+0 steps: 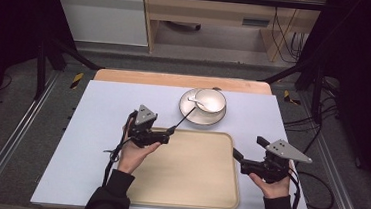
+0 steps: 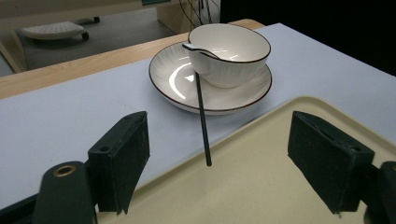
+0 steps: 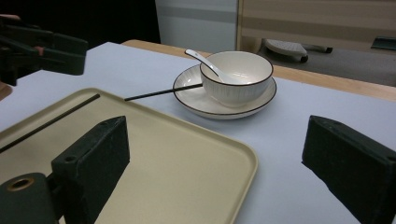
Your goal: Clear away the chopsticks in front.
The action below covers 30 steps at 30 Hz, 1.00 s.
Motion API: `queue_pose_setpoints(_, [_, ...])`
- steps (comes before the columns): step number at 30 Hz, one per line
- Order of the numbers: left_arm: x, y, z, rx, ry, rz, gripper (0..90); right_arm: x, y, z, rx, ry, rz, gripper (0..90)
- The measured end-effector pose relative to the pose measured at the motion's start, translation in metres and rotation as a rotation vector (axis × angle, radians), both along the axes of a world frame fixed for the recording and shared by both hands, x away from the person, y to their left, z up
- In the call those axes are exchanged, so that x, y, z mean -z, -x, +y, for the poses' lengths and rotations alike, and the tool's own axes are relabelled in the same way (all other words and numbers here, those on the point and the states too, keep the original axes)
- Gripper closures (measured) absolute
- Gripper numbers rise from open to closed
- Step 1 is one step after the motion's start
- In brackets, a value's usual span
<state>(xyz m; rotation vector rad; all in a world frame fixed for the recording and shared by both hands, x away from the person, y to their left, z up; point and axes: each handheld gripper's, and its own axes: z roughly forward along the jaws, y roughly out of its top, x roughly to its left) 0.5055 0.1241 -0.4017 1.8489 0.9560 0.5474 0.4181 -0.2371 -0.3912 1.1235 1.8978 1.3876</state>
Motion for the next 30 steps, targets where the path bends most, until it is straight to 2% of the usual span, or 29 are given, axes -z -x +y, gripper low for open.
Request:
queue_pose_setpoints(2, [0.000,-0.007,-0.005,0.007,-0.013,0.003,20.2,0.000,0.000,0.000,-0.004,0.001,-0.003,7.6])
queue_pose_setpoints(3, [0.000,-0.010,-0.007,0.006,-0.002,0.008,20.1,0.000,0.000,0.000,-0.004,-0.002,-0.003,7.6])
queue_pose_setpoints(4, [-0.001,-0.014,-0.010,0.009,-0.008,0.011,20.2,0.000,0.000,0.000,-0.003,-0.002,-0.003,7.6])
queue_pose_setpoints(10, [-0.001,-0.030,-0.024,0.020,-0.065,0.018,20.4,-0.001,0.000,-0.001,0.000,-0.007,-0.005,7.6])
queue_pose_setpoints(14, [0.002,-0.039,-0.033,0.036,-0.078,0.030,21.0,-0.002,0.000,-0.002,-0.002,-0.010,-0.010,7.5])
queue_pose_setpoints(17, [0.004,-0.046,-0.041,0.046,-0.114,0.038,21.7,-0.002,0.000,-0.002,-0.003,-0.010,-0.011,7.4])
queue_pose_setpoints(24, [0.008,-0.060,-0.057,0.071,-0.168,0.053,26.1,-0.002,0.000,-0.002,-0.003,-0.012,-0.010,7.4])
queue_pose_setpoints(25, [0.010,-0.062,-0.059,0.066,-0.161,0.056,26.5,-0.002,0.000,-0.002,-0.006,-0.010,-0.010,7.4])
queue_pose_setpoints(28, [0.012,-0.070,-0.064,0.071,-0.191,0.067,28.6,-0.002,0.000,-0.002,-0.006,-0.011,-0.008,7.4])
queue_pose_setpoints(30, [0.013,-0.076,-0.066,0.067,-0.191,0.075,30.9,-0.002,0.000,-0.002,-0.007,-0.010,-0.008,7.5])
